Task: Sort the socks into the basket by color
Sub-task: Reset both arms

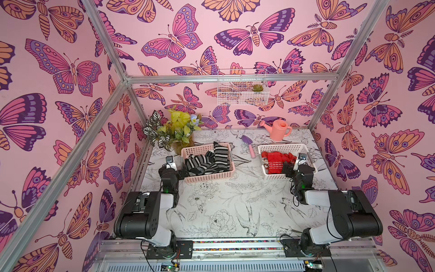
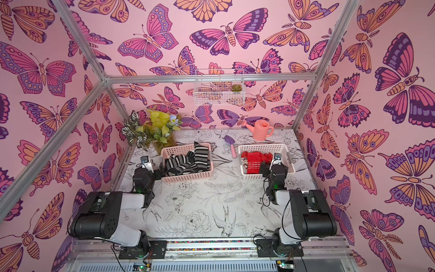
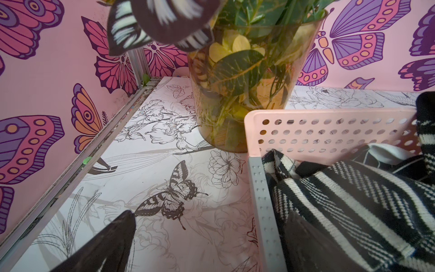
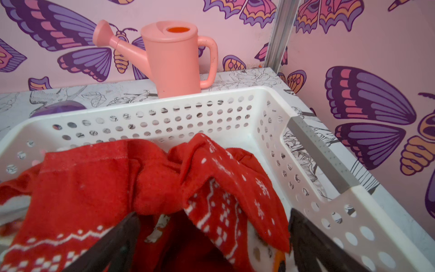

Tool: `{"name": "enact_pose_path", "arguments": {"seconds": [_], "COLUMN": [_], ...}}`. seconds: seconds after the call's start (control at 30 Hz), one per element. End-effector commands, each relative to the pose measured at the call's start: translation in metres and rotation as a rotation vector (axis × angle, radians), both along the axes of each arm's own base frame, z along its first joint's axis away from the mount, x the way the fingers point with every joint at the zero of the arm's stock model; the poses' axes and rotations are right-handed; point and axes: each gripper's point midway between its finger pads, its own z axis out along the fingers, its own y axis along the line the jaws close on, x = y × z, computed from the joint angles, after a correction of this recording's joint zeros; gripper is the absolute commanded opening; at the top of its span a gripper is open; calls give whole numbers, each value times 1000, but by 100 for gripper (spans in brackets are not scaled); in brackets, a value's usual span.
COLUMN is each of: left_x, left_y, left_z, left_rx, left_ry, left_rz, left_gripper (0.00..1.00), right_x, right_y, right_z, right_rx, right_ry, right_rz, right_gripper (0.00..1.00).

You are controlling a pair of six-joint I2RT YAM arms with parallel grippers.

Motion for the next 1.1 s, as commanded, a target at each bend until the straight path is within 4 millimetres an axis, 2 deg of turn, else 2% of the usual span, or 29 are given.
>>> {"name": "enact_pose_path", "arguments": {"seconds": [0.0, 1.07], "left_x": [-2, -2], "left_y": [0, 0], "left_z": [-14, -15], "left_rx": [13, 13], "left_ry": [56, 58], "left_rz": [-15, -15], "left_gripper": [100, 100], "right_x": [0, 0], "right_y": [1, 1], "right_z": [-7, -8], "right_rx": [-4, -2], "right_ry": [32, 38], "right_rz": [12, 13], "right_gripper": [99, 99]}}
